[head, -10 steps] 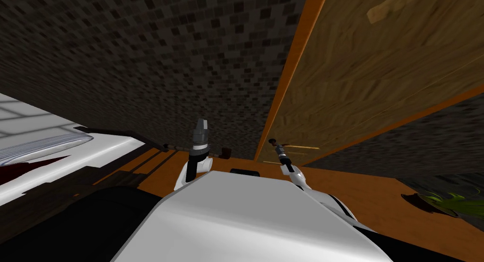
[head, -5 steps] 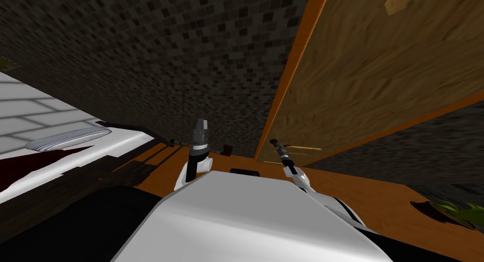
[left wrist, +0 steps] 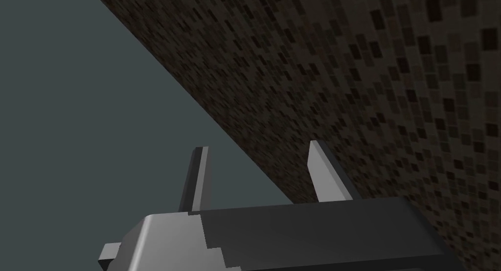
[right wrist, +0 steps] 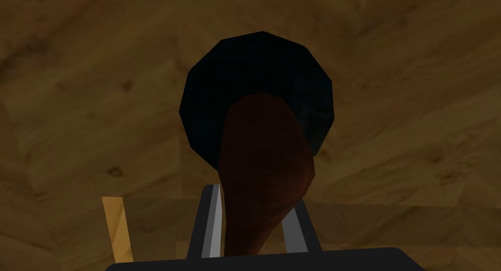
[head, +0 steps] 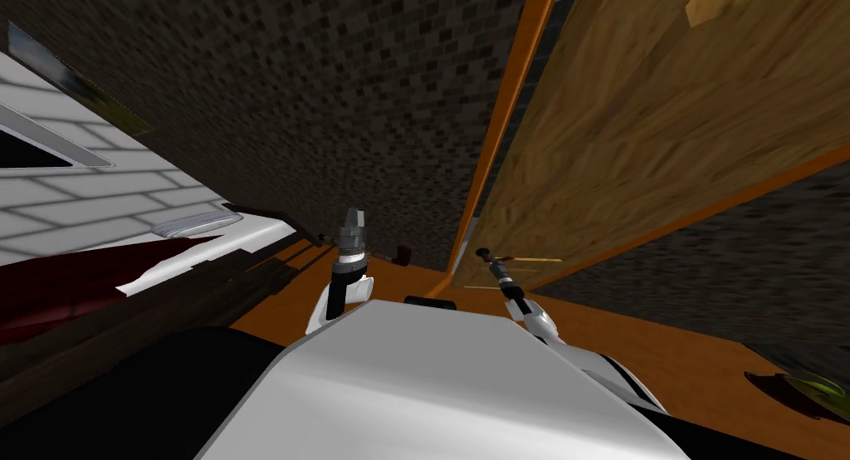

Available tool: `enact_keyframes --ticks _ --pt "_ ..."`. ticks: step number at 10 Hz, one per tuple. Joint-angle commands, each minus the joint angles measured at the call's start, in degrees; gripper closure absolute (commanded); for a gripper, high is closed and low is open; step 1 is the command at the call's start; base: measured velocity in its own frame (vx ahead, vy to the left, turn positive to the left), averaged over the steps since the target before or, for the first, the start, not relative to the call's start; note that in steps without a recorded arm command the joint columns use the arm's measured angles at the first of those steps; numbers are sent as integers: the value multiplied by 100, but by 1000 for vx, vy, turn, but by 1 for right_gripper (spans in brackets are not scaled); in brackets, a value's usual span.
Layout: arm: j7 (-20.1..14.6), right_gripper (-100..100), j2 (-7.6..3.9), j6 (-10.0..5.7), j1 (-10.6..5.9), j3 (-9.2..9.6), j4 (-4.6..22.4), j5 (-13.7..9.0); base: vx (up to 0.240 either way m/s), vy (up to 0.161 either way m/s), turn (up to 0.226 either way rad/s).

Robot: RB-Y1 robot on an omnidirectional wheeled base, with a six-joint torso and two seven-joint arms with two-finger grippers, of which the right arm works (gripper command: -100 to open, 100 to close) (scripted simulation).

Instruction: Pull the door open

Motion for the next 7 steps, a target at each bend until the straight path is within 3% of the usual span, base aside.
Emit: enact_keyframes --ticks 1,2,7 --pt "0 100 0 0 0 0 0 0 -90 -35 22" --pt "-119 100 -79 -198 108 12 35 72 -121 -34 134" --pt "-348 100 -283 -657 326 12 100 225 -162 -80 122"
